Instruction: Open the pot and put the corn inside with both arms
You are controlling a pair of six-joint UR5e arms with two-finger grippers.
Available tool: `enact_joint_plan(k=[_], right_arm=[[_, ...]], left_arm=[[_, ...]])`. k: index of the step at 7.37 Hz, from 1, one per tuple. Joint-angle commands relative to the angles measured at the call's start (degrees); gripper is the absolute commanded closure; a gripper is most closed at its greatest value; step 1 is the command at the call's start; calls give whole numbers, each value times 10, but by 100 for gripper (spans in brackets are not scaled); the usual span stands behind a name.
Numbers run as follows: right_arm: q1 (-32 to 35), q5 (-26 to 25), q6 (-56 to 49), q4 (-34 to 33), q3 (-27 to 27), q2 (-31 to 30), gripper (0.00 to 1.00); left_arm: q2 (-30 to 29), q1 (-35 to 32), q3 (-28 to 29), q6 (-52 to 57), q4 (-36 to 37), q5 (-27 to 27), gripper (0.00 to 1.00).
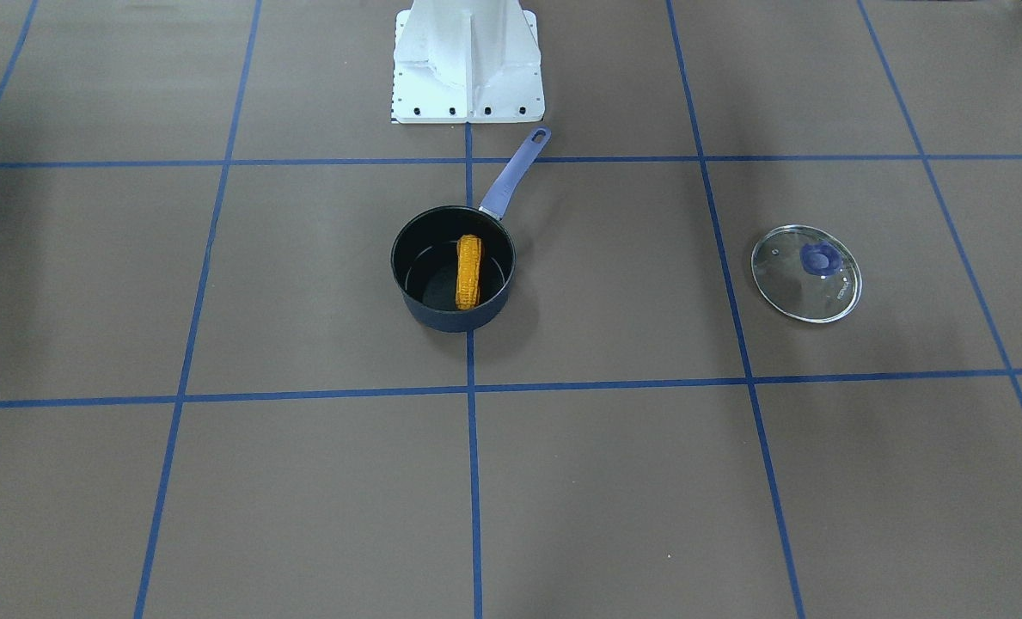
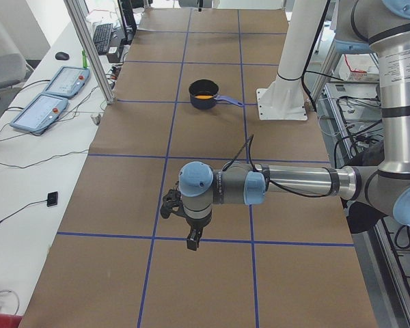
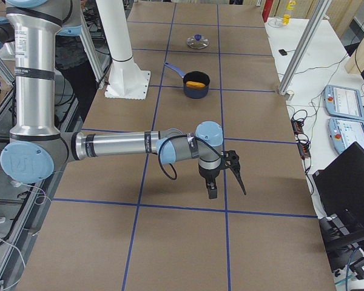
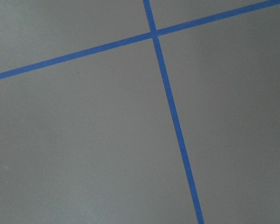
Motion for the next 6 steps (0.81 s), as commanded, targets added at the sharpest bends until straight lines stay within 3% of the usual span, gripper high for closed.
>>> enact_joint_plan(k=[1, 3, 6], right_arm=[[0, 2, -3, 3, -2, -2, 0], [1, 3, -15, 5, 2, -12, 0], [0, 25, -31, 2, -2, -29, 0]], left_arm=[[9, -1, -9, 0, -3, -1, 2], [29, -2, -46, -1, -4, -1, 2], [30, -2, -47, -5, -2, -1, 2]])
